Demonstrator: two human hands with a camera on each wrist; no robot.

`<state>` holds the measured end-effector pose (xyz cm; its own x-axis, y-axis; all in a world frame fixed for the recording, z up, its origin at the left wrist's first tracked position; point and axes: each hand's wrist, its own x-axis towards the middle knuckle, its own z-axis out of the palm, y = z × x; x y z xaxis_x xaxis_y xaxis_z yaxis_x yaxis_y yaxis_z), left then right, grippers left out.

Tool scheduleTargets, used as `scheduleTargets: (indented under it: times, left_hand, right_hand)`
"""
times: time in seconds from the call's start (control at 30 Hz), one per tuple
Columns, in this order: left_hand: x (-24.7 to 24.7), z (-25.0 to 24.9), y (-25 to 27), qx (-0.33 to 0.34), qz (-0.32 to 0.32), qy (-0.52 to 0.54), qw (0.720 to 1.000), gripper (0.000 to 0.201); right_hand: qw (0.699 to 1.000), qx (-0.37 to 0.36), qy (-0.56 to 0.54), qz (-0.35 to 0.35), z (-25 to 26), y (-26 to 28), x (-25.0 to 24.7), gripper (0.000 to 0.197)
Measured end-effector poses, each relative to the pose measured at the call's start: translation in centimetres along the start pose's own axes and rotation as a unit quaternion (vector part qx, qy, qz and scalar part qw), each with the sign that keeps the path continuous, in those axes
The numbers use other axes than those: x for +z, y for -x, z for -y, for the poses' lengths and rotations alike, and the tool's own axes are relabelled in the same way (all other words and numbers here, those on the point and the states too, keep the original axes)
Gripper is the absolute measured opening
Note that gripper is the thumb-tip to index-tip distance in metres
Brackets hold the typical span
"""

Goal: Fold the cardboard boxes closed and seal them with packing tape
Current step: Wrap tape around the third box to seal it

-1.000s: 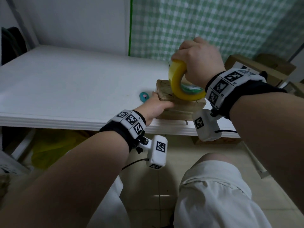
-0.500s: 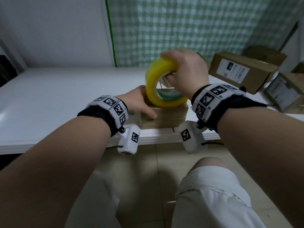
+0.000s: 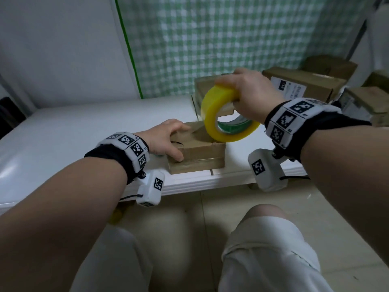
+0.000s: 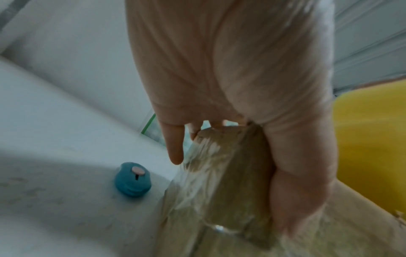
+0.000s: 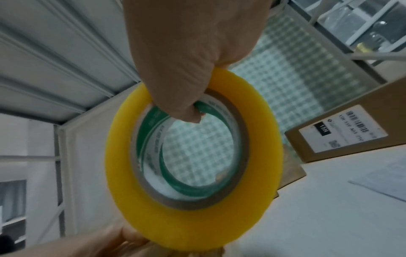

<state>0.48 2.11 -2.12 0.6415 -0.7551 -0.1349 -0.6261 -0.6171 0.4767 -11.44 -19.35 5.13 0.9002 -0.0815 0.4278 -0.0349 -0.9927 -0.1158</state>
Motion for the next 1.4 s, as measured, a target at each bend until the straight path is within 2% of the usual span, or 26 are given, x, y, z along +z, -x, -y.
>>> scheduleTargets:
  times: [0.2,0.97,1.13,1.4]
  left_hand:
    - [-0.2,-0.2,-0.1,0.004,0.009,-0.013,1.0,0.087]
    - [-0.4,-1.1,0.0,-0.024,0.026,-0.012,0.999,0.094]
    - [-0.3,-1.1,0.1,-0.024,0.026,-0.007,0.999,0.094]
    - [-0.2,-0.9,0.1,-0.027,0.029,-0.003,0.999,0.094]
  right_hand:
    - [0.994,-0.007,0.093,0.053,-2.1,1.3,0.8,0.059]
    - [0.989,-0.036,0.141,0.025,-3.3,3.0,3.1,0.063]
    - [0.989,-0.008,0.139,0.041,-3.5,3.9,4.4,0.061]
    - [0.988,-0.009,0.149,0.039,-3.6,4.0,5.2,0.058]
